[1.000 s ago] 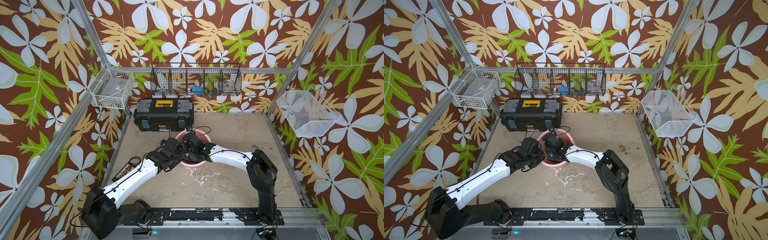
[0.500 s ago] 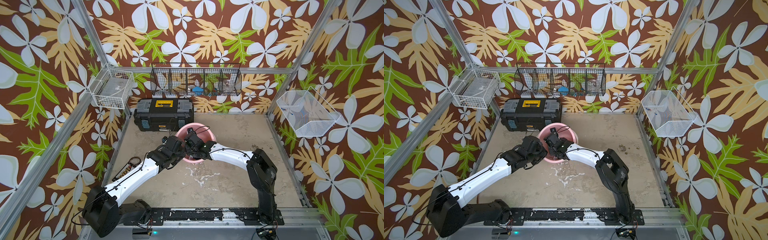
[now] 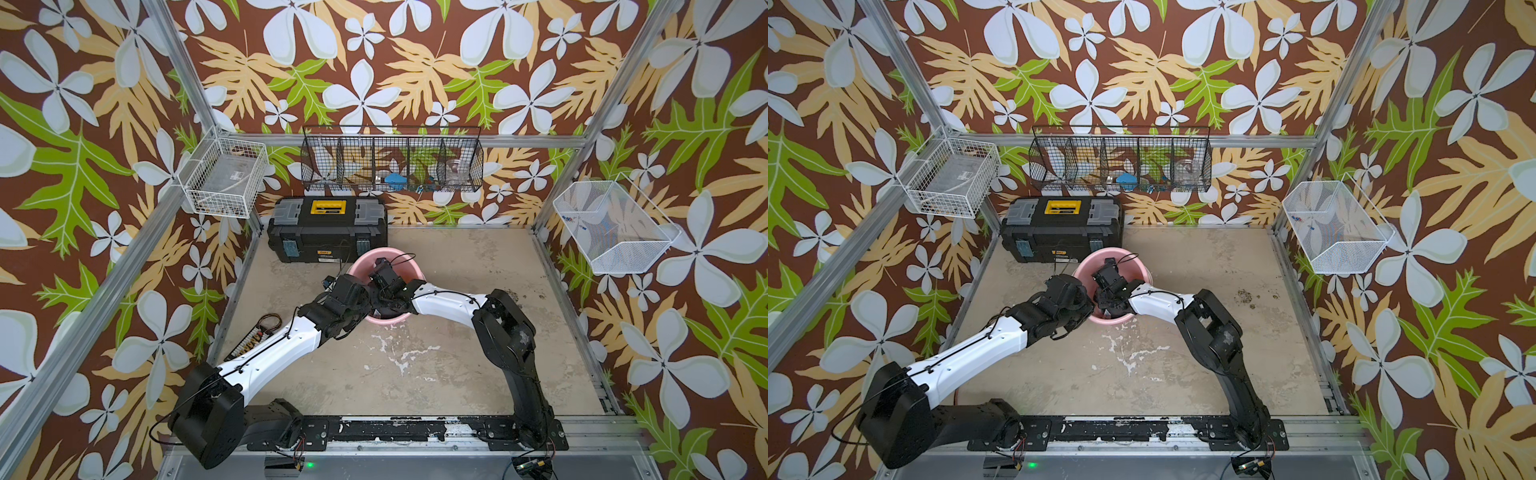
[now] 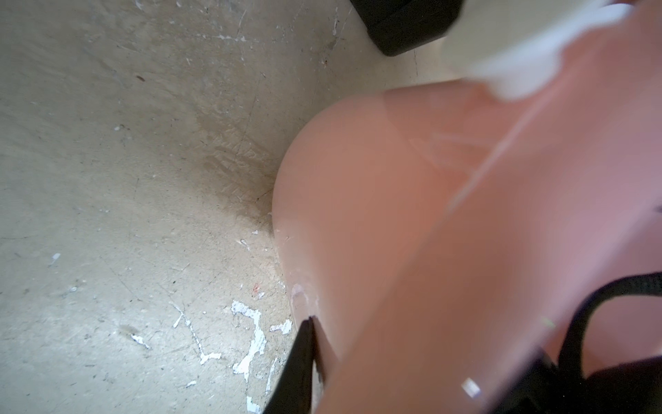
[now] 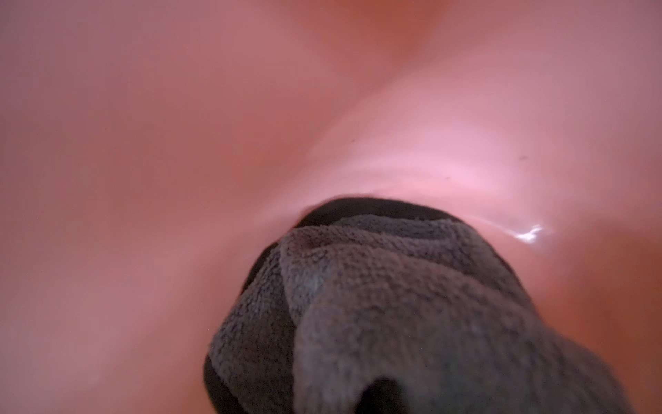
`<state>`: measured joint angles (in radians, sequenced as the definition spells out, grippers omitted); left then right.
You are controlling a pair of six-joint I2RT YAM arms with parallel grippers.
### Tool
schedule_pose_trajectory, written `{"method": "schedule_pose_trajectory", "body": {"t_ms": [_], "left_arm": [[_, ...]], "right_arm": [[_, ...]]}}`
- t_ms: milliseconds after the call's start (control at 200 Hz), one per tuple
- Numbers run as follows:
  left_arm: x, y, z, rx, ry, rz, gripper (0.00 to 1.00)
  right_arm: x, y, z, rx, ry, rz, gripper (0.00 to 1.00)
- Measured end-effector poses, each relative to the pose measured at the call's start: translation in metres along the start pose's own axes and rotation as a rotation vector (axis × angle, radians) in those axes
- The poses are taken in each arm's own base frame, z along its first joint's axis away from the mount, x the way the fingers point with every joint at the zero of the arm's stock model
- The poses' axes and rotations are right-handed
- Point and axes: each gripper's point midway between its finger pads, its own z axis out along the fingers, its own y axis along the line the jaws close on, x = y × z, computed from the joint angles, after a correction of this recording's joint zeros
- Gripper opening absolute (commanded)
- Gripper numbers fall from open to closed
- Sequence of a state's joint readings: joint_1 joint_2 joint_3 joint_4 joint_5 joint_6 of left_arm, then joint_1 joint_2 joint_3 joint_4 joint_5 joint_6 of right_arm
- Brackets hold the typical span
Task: Wipe the inside of the bucket with a cloth
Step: Wipe the dirt from the inside of the bucket.
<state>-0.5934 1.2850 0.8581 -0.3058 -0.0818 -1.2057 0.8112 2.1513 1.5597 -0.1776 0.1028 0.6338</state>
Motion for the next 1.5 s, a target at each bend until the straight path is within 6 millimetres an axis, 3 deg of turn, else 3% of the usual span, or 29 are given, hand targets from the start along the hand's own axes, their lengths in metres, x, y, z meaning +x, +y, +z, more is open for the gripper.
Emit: {"method": "schedule_pose_trajectory", "body": {"t_ms": [195,470,686,1116,1271,1496], "left_arm": [[0.0,-0.001,0.006,0.022,-0.004,0.01,0.0],[0.017,-0.01,0.002,0.074,0.076,0.073,0.0],[0.018,-0.012,-0.003,0.085,0.093,0.088,0.0],[0.02,-0.006,-0.001,0.052,0.163,0.059,0.0],[0.019,-0.001,-0.002,0.012,0.166,0.055,0.0],[0.005,0.005,-0.007,-0.013,0.104,-0.018,0.0]], "right_arm": [[-0.004,0.016,0.006,-0.117,-0.042,0.097,0.0],[-0.001,0.009,-0.015,-0.182,-0.122,0.182,0.0],[-0.007,0.018,-0.02,-0.234,-0.141,0.172,0.0],[-0.012,0.009,-0.034,-0.095,-0.166,0.031,0.0],[-0.013,0.017,-0.036,-0.111,-0.182,0.009,0.0],[-0.018,0.044,-0.041,-0.213,-0.174,0.009,0.0]]}}
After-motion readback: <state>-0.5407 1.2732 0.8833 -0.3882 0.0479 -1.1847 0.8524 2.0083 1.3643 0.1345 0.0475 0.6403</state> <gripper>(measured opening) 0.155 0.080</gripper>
